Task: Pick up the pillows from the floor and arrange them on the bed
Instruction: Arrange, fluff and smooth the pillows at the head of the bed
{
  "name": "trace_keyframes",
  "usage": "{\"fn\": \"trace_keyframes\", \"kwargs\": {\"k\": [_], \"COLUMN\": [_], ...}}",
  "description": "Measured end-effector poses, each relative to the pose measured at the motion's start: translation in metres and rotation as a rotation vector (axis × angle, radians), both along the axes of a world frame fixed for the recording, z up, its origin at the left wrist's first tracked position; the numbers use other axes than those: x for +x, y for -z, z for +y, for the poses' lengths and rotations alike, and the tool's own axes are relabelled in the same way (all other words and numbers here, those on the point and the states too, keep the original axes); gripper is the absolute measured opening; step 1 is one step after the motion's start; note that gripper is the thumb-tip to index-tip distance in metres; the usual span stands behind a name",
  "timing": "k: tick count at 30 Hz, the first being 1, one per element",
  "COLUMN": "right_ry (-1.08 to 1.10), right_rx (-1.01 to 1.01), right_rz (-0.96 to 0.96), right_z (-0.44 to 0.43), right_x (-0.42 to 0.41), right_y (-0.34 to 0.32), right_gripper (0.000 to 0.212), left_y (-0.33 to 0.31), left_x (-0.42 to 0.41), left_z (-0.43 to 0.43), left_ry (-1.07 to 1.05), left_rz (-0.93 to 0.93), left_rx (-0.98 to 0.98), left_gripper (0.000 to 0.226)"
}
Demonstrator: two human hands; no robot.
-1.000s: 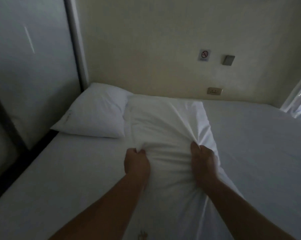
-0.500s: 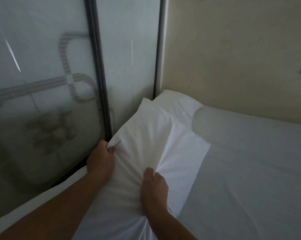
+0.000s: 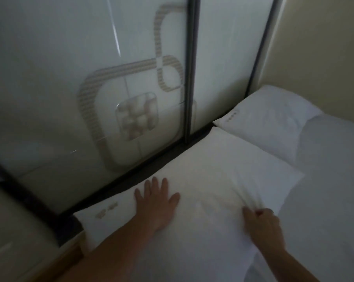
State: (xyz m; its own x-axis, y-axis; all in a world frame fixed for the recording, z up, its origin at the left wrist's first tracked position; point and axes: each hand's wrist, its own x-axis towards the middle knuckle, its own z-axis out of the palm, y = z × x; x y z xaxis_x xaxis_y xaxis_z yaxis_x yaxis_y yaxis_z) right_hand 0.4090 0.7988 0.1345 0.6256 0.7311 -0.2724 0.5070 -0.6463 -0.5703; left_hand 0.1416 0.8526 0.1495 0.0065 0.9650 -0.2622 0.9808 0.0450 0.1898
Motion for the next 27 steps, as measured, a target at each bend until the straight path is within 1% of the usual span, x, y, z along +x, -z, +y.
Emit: {"fn": "trace_keyframes", "kwargs": {"k": [2,3,5,6,8,10,13,16,19,21,22,25,27], "right_ry": [0.005,-0.044,-0.231,-0.354,-0.595,-0.71,-0.708,-0.72,-0.858,-0.945,-0.949,-0.899,-0.746], "right_rx": [0.018,0.069,0.21,0.244,0.213,0.133,0.105,0.17,0.23,0.213,0.204,0.177,0.125], "right_rz": [-0.119,-0.192,-0.295,-0.344,-0.439,-0.469,-0.457,-0.474,-0.477,-0.486,-0.49,-0.504,-0.518], "right_z": [0.009,0.016,0.035,0.045,0.062,0.07,0.076,0.082,0.087,0.086,0.087,0.095,0.101], "right_x": [-0.006,-0.013,-0.03,-0.038,-0.054,-0.062,-0.066,-0.07,-0.075,-0.073,-0.071,-0.059,-0.047], "right_y": [0.004,0.004,0.003,0.005,0.014,0.031,0.04,0.029,0.024,0.031,0.035,0.032,0.023], "right_gripper": [0.052,0.053,0.059,0.061,0.062,0.063,0.066,0.069,0.072,0.071,0.072,0.075,0.076], "left_y": [0.004,0.006,0.015,0.02,0.03,0.038,0.048,0.055,0.055,0.054,0.052,0.046,0.039], "left_x": [0.016,0.023,0.033,0.034,0.025,0.005,-0.036,-0.06,-0.063,-0.059,-0.057,-0.053,-0.059], "left_z": [-0.005,-0.005,-0.005,-0.004,-0.001,0.002,0.001,-0.001,-0.002,-0.004,-0.005,-0.005,0.002], "left_ry": [0.018,0.043,0.085,0.092,0.093,0.069,-0.052,-0.178,-0.224,-0.26,-0.278,-0.323,-0.352], "left_rz": [-0.002,-0.001,-0.007,-0.011,-0.019,-0.023,-0.014,-0.008,-0.004,-0.004,-0.006,-0.028,-0.05], "left_rx": [0.062,0.083,0.106,0.121,0.155,0.158,0.12,0.047,0.017,0.003,-0.007,-0.049,-0.074], "left_gripper": [0.077,0.078,0.08,0.081,0.079,0.076,0.08,0.083,0.083,0.085,0.087,0.098,0.105]}}
